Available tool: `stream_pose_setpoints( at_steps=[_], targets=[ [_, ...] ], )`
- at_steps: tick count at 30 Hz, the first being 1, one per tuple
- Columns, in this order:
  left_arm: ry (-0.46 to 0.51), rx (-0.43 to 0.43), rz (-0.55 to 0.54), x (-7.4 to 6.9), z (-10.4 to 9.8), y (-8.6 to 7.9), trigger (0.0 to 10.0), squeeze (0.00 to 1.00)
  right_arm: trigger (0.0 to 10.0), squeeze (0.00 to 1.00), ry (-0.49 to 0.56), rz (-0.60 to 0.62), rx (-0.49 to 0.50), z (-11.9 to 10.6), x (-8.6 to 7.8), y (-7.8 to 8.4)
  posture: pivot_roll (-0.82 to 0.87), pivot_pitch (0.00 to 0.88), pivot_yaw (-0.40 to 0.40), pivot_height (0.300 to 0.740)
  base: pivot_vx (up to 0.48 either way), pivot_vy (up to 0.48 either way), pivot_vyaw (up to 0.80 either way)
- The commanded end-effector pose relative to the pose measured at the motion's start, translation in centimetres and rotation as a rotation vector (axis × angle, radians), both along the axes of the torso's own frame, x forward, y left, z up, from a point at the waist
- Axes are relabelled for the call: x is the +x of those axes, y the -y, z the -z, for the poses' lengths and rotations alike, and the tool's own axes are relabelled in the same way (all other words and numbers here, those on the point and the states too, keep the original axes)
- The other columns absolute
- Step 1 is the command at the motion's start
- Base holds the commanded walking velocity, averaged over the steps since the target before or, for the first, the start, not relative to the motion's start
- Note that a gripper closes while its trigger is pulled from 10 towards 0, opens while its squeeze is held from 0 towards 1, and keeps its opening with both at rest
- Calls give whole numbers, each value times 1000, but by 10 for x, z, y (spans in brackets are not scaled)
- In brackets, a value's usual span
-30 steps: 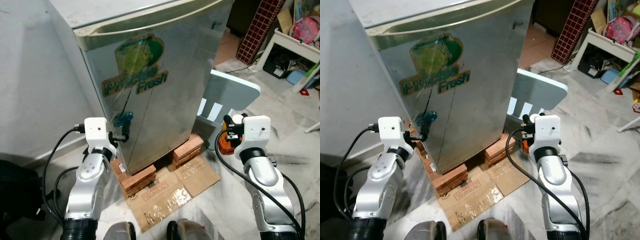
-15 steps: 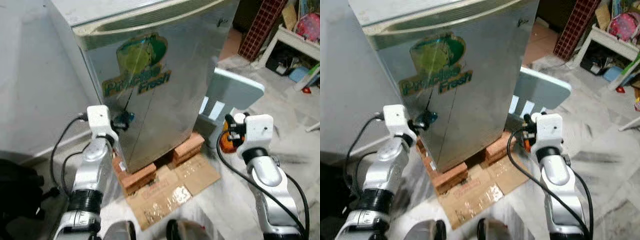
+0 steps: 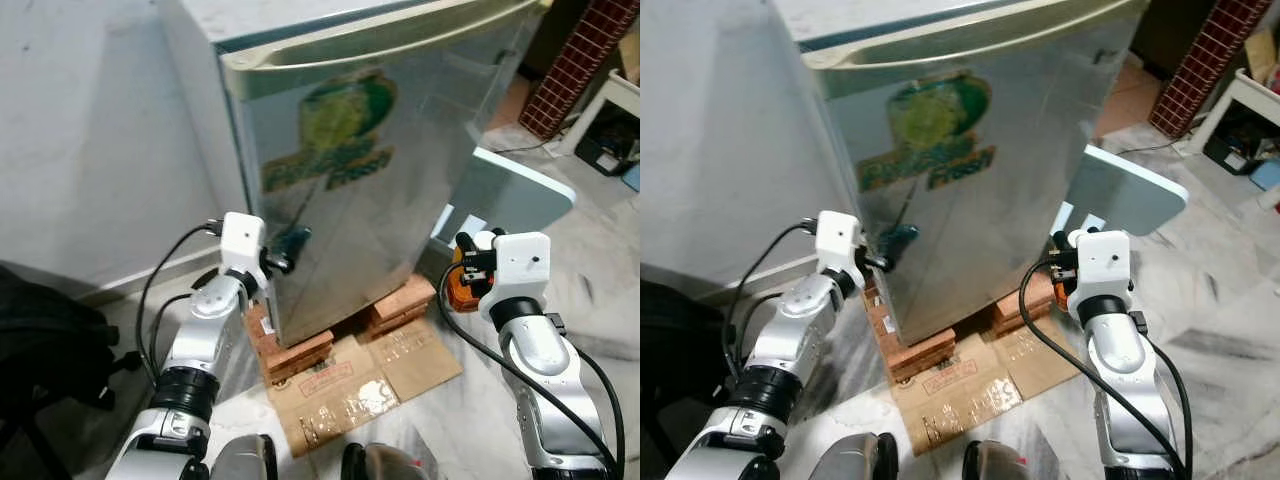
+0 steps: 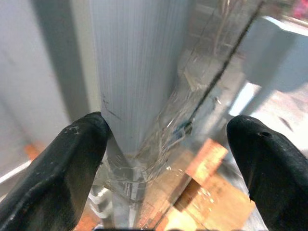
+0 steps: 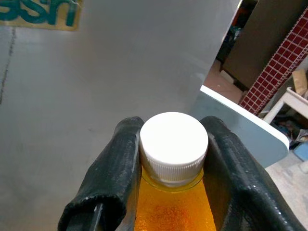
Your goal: Restocking fridge
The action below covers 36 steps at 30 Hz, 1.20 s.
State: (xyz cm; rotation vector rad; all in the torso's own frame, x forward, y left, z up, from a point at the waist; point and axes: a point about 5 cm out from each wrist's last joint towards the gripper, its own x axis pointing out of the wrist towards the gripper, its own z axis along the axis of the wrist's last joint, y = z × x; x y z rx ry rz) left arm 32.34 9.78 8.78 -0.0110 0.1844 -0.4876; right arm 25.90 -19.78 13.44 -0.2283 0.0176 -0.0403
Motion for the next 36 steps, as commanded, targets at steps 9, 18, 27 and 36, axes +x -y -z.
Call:
stream_pose_setpoints(
  at_steps=[9,18,27,36],
  targets=[
    [13,35,282,-18,1,38,10000,0,10000,0,31,275,-125,-8,-8,34,-105,119,-17,740,0,0,-62],
    [63,27,331,-18,-7,43,10000,0,10000,0,10,302,-105,1,-13,31,-105,116,17,740,0,0,-755],
    [81,21,378,-21,-12,54,10000,0,10000,0,9,352,-102,3,-18,34,-110,119,44,740,0,-480,-745],
    [87,28,392,-22,-12,56,10000,0,10000,0,16,360,-96,4,-18,31,-107,118,51,740,0,-398,-308]
  ],
)
